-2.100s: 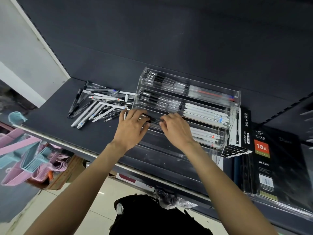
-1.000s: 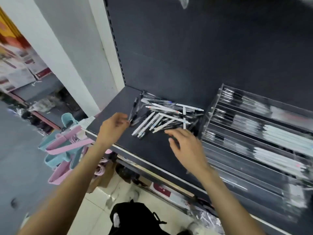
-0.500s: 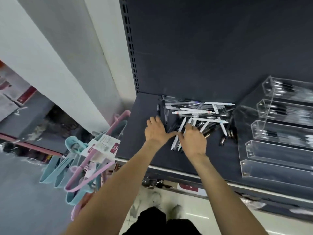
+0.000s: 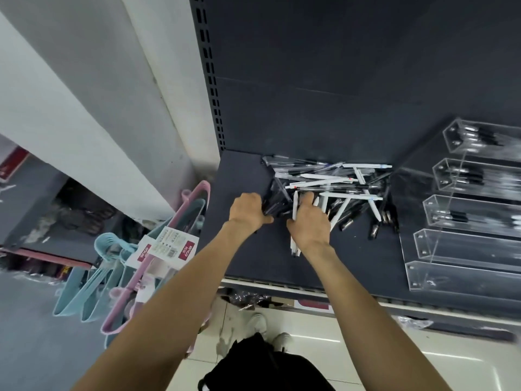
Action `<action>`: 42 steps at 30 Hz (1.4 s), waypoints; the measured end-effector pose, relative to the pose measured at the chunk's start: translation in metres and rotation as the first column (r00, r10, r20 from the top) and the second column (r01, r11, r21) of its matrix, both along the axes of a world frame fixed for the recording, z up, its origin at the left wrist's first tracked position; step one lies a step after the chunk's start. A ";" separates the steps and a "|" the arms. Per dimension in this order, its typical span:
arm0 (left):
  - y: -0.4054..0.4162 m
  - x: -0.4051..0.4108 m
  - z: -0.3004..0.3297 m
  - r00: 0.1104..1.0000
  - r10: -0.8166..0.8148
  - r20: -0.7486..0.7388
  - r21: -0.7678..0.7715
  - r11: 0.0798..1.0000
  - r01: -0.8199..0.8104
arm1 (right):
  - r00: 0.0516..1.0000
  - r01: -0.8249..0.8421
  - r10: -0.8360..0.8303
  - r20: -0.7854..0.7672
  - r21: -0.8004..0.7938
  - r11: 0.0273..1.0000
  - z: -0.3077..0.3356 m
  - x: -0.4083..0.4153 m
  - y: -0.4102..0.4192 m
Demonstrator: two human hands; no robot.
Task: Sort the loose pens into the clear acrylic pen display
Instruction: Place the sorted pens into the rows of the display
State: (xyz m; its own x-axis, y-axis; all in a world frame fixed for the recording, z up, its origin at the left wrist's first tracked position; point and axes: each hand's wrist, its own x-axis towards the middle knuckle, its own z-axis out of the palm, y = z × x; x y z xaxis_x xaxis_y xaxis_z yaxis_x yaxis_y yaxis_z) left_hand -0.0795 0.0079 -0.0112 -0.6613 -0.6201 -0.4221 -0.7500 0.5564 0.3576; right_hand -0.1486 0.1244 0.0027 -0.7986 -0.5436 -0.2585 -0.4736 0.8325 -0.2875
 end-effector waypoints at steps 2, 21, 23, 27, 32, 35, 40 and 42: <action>-0.003 -0.001 0.000 0.997 -0.074 0.021 -0.022 0.997 0.074 | 0.997 0.051 -0.046 0.056 -0.075 0.996 -0.001 -0.001 0.000; 0.011 0.038 0.010 0.917 0.369 -0.153 0.804 0.586 -0.102 | 0.739 0.579 -0.215 0.639 -0.438 0.688 -0.002 0.005 0.020; 0.017 0.044 0.008 0.910 0.383 -0.156 0.819 0.565 -0.097 | 0.695 0.622 -0.226 0.682 -0.412 0.666 -0.002 0.005 0.022; 0.027 0.051 0.007 0.888 0.424 -0.180 0.831 0.548 -0.094 | 0.671 0.632 -0.221 0.708 -0.389 0.670 -0.006 0.005 0.025; 0.041 0.053 0.010 0.876 0.363 -0.317 0.740 0.673 -0.011 | 0.687 0.612 -0.215 0.694 -0.393 0.686 -0.003 0.008 0.028; 0.049 0.055 0.015 0.844 0.368 -0.390 0.711 0.703 0.022 | 0.661 0.642 -0.188 0.727 -0.418 0.642 0.007 0.008 0.032; 0.056 0.055 0.026 0.833 0.345 -0.431 0.723 0.684 0.091 | 0.503 0.723 0.016 0.864 -0.431 0.540 0.030 0.003 0.042; 0.058 0.053 0.031 0.836 0.336 -0.434 0.734 0.670 0.112 | 0.492 0.725 0.065 0.868 -0.449 0.522 0.036 0.001 0.046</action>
